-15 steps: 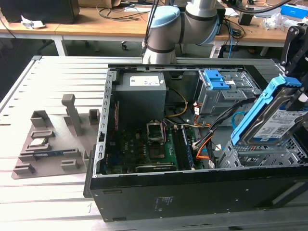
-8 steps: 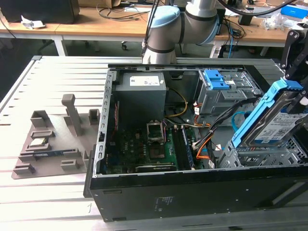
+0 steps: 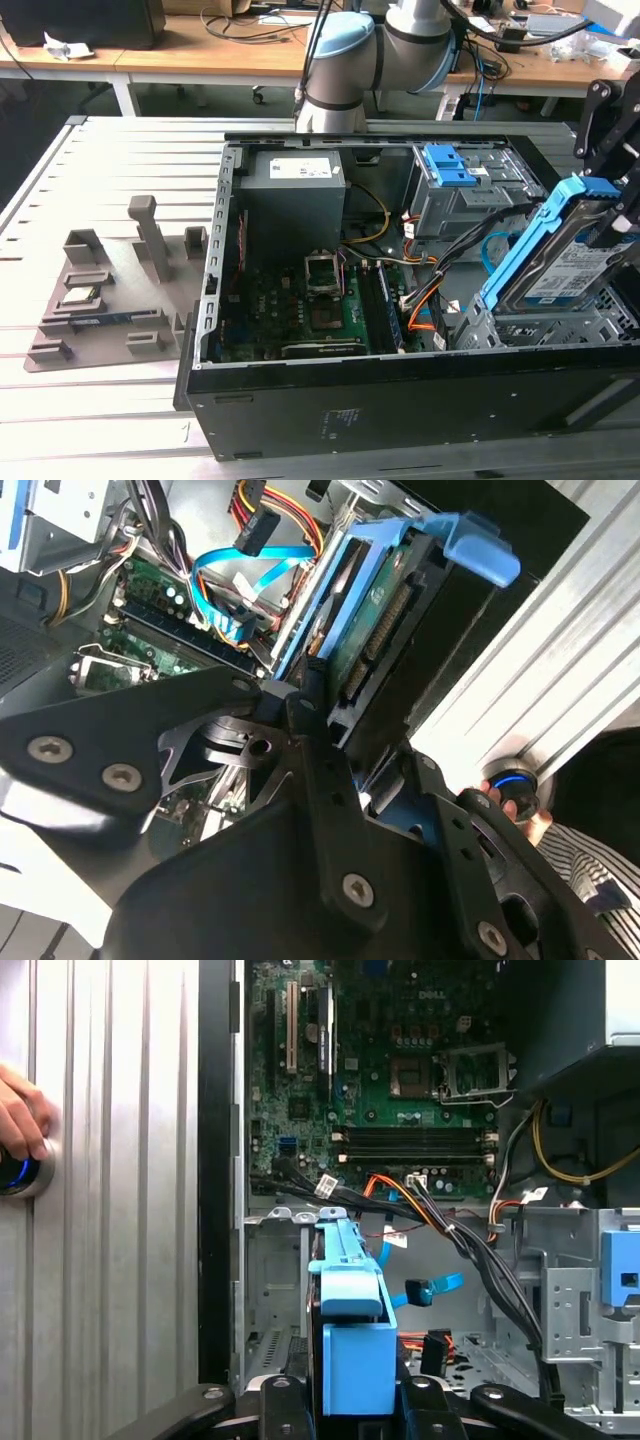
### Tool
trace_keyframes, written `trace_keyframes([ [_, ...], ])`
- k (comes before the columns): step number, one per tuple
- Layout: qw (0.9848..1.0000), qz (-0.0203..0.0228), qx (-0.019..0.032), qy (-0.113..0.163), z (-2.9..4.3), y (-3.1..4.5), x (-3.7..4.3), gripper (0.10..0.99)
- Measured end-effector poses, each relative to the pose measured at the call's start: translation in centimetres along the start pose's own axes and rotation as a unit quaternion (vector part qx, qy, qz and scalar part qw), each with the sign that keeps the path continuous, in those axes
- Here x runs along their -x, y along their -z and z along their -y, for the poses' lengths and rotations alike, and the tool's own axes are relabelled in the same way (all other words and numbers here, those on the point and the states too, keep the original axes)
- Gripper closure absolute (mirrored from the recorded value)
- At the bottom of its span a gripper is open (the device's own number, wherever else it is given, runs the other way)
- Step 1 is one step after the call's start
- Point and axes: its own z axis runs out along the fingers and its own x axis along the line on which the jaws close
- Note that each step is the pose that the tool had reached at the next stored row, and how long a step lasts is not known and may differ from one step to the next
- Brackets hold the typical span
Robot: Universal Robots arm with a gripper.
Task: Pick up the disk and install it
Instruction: 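Insert the disk into the insertion slot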
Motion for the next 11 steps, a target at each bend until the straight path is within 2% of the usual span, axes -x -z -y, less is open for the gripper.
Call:
trace_keyframes([
  [2,1.0000,0.0002,0.0000,0.000,0.03,-0.57,0.00,0.718],
  [7,1.0000,-0.0003,0.0000,0.000,-0.05,-0.87,0.00,0.718],
  [11,1.0000,-0.0002,0.0000,0.000,-0.05,-1.87,0.00,0.718],
])
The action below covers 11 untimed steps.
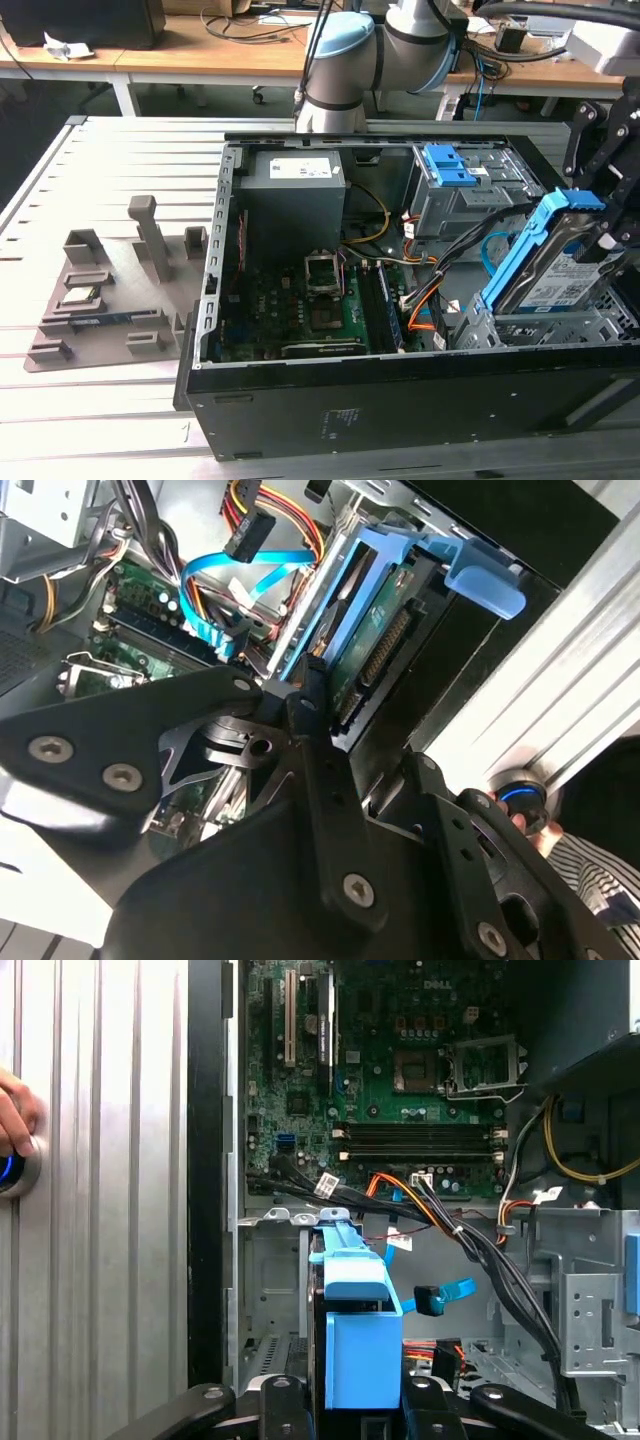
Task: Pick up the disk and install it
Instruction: 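Insert the disk into the insertion slot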
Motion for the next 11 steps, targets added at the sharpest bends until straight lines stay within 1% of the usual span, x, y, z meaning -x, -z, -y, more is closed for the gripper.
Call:
trace_keyframes([
  [5,1.0000,0.0000,0.0000,0.000,0.02,-1.12,0.01,0.718],
  [7,1.0000,-0.0003,0.0000,0.000,0.03,-1.44,0.01,0.718],
  [8,1.0000,-0.0012,0.0000,0.000,0.03,-1.47,0.01,0.718],
  [11,1.0000,-0.0015,0.0000,0.000,0.03,-1.47,0.01,0.718],
])
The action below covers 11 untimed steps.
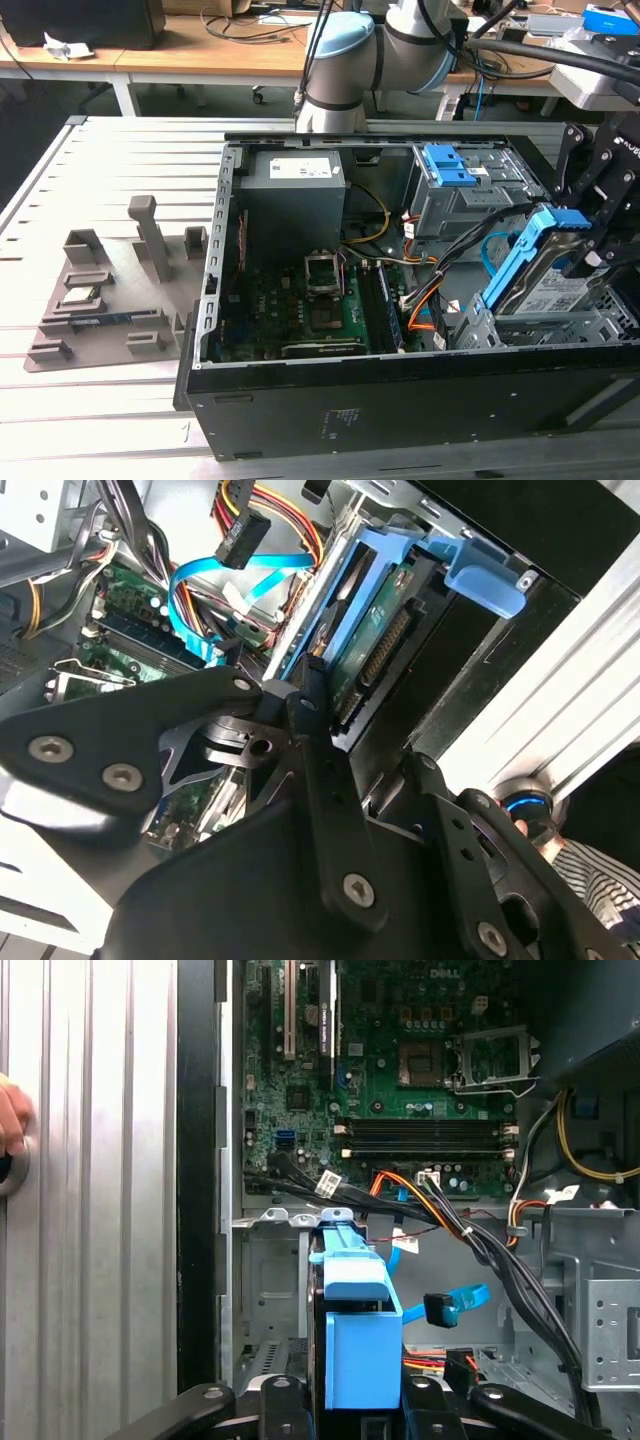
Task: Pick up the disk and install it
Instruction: 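Insert the disk into the insertion slot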
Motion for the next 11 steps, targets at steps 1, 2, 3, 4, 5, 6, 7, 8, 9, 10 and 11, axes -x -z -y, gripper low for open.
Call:
trace_keyframes([
  [1,1.0000,-0.0002,0.0000,0.000,0.00,0.01,0.00,0.718],
  [2,1.0000,-0.0002,0.0000,0.000,0.00,0.01,0.00,0.706],
  [3,1.0000,-0.0002,0.0000,0.000,0.00,0.00,0.01,0.643],
  [4,1.0000,-0.0004,0.0000,0.000,0.00,0.00,0.00,0.643],
  [5,1.0000,-0.0005,0.0000,0.000,0.00,0.00,0.00,0.643],
  [6,1.0000,-0.0006,0.0000,0.000,0.00,0.00,0.00,0.643],
  [7,1.0000,-0.0006,0.0000,0.000,0.00,0.00,0.00,0.722],
  [8,1.0000,-0.0007,0.0000,0.000,0.00,0.00,0.00,0.784],
  [9,1.0000,-0.0008,0.0000,0.000,0.00,0.00,0.00,0.843],
  [10,1.0000,-0.0009,0.0000,0.000,0.00,0.00,0.00,0.902],
  [11,1.0000,-0.0010,0.0000,0.000,0.00,0.00,0.00,0.965],
])
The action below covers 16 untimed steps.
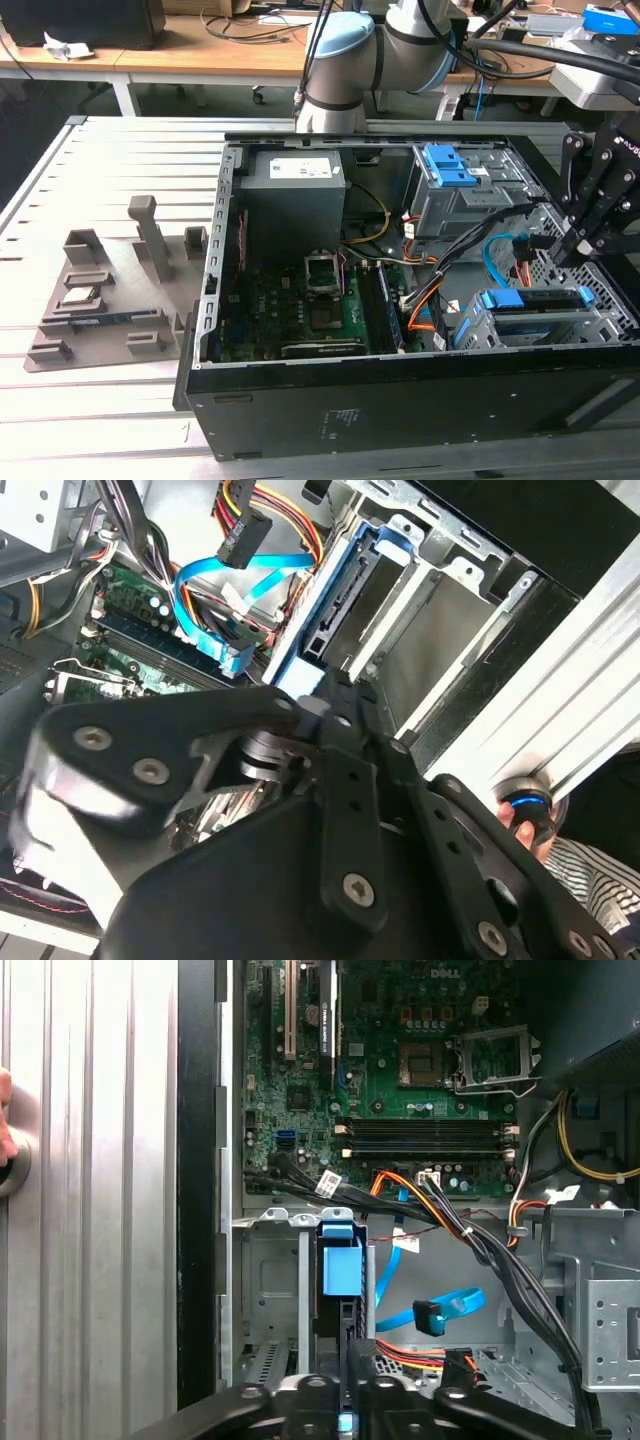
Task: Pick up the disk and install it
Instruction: 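Insert the disk into the insertion slot, then insert the first disk wire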
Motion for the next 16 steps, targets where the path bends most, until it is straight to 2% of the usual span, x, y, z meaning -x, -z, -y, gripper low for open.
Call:
trace_keyframes([
  [11,1.0000,-0.0009,0.0000,0.000,0.01,0.00,0.01,0.980],
  [12,1.0000,-0.0041,0.0002,0.000,0.80,-0.06,1.10,0.980],
  [14,1.0000,-0.0061,0.0003,0.000,1.17,-0.22,2.09,0.980],
  [16,1.0000,-0.0070,0.0004,0.000,1.49,-0.80,3.82,0.980],
])
